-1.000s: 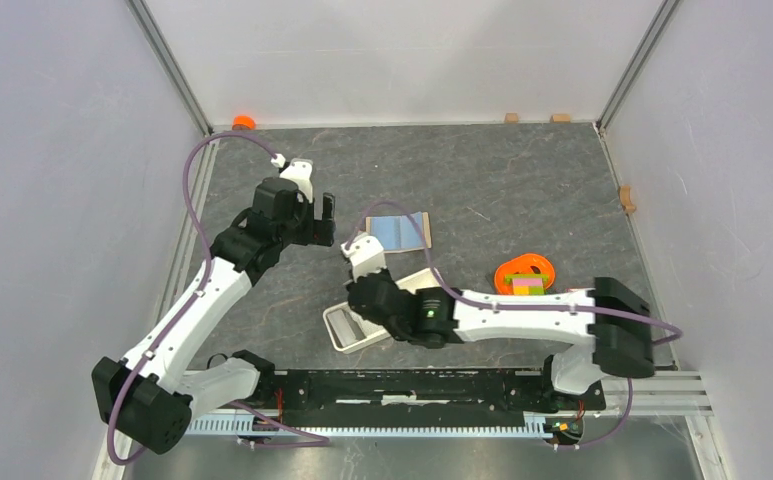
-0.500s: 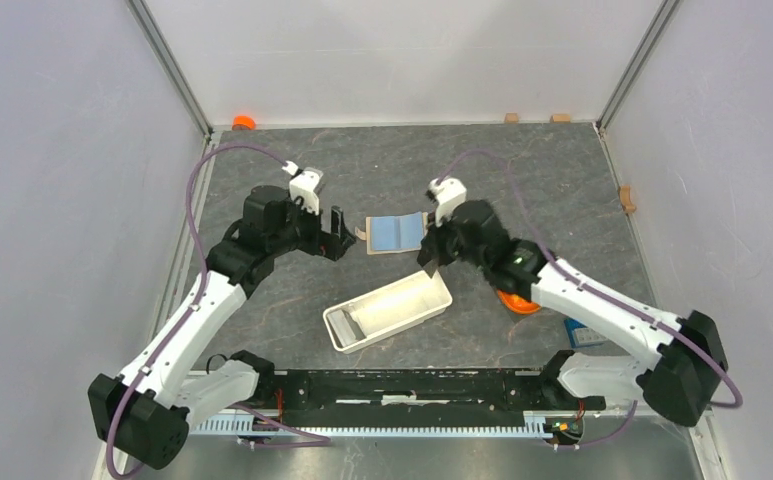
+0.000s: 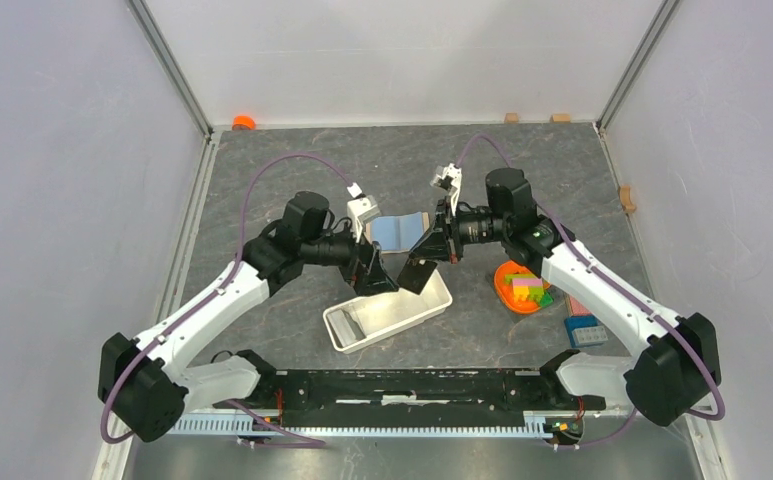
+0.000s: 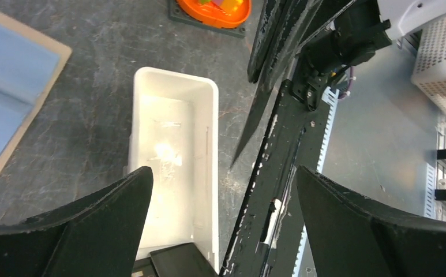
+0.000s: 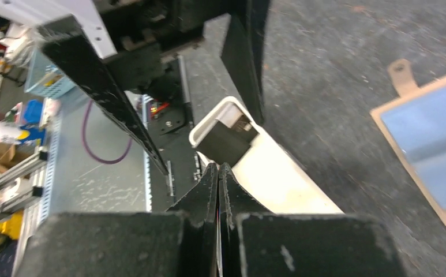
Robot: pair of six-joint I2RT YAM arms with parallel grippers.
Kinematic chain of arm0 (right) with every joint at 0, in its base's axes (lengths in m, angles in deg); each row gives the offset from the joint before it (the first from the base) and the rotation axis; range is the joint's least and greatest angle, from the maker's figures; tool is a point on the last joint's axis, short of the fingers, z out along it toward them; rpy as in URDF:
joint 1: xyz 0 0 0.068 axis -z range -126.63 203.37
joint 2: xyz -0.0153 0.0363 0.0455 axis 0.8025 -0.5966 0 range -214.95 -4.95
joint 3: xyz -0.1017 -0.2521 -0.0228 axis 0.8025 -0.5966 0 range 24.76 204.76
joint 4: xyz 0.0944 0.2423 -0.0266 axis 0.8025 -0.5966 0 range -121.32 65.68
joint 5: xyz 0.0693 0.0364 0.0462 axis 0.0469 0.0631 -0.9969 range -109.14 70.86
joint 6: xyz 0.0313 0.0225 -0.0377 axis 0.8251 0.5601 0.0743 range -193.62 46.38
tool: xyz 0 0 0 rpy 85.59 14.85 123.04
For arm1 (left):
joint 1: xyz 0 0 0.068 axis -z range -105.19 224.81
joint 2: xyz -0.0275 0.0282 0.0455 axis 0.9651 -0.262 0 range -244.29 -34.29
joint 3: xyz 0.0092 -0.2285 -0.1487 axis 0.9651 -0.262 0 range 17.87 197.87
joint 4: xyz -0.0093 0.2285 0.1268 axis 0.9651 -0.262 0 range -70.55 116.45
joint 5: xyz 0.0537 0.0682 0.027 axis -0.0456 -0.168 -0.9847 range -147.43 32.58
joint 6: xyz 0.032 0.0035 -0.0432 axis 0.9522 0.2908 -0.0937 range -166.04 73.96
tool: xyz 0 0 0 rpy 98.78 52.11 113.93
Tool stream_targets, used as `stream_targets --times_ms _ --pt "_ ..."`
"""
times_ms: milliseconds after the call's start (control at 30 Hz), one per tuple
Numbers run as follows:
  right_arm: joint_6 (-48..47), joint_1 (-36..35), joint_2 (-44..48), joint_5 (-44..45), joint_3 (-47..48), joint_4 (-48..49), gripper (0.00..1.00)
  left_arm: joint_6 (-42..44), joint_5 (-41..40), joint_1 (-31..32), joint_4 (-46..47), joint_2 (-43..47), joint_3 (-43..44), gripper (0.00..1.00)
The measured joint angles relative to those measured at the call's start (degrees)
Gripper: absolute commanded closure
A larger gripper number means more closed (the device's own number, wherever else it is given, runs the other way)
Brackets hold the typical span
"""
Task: Put the credit cards into the card holder
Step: Insert the credit card into the card holder.
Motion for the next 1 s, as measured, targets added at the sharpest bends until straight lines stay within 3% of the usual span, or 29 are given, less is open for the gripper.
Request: stream_targets --times_ms 100,233,333,433,467,567,600,667,833,1000 --pt "1.22 0.00 0.00 -5.03 -0.11 2.51 1.00 0.00 0.90 1.99 0.68 -0.74 0.00 0.02" --pt "2.69 -0.61 -0.48 -9.14 -0.20 5.27 1.00 -0.33 3.21 4.61 1.27 -2.03 -0.02 0.21" --pt "3.21 -1.25 -1.27 -10.47 -0.20 6.10 1.00 -1.33 5.11 5.92 2.60 -2.64 -0.02 0.51" --pt "3.56 -1.73 -1.79 -11.04 -0.20 6.47 1.00 -2.36 6.10 7.02 3.61 -3.37 -0.02 0.95" --pt "3.61 -1.88 -1.84 -11.08 -0.20 6.49 0.92 -2.56 6.27 7.48 4.17 -3.82 -0.02 0.98" --pt "4.31 -1.99 -1.73 -10.16 -0.20 6.73 0.44 -3.41 6.27 7.96 4.90 -4.33 -0.02 0.98" --pt "5.05 -1.86 -1.51 -8.94 -0.26 7.08 0.33 -3.76 6.03 8.04 5.16 -4.33 -0.02 0.98" --pt "6.84 -1.14 0.00 -6.38 -1.57 9.75 0.24 -4.81 5.49 8.09 6.27 -4.11 -0.04 0.98" --pt "13.75 3.48 7.89 -1.81 -9.25 20.13 0.23 -8.44 3.19 8.04 11.89 -0.63 -2.47 0.98" --pt "21.88 4.83 10.49 -0.52 -16.87 32.89 0.36 -12.90 1.53 7.41 19.47 3.69 -5.66 0.98"
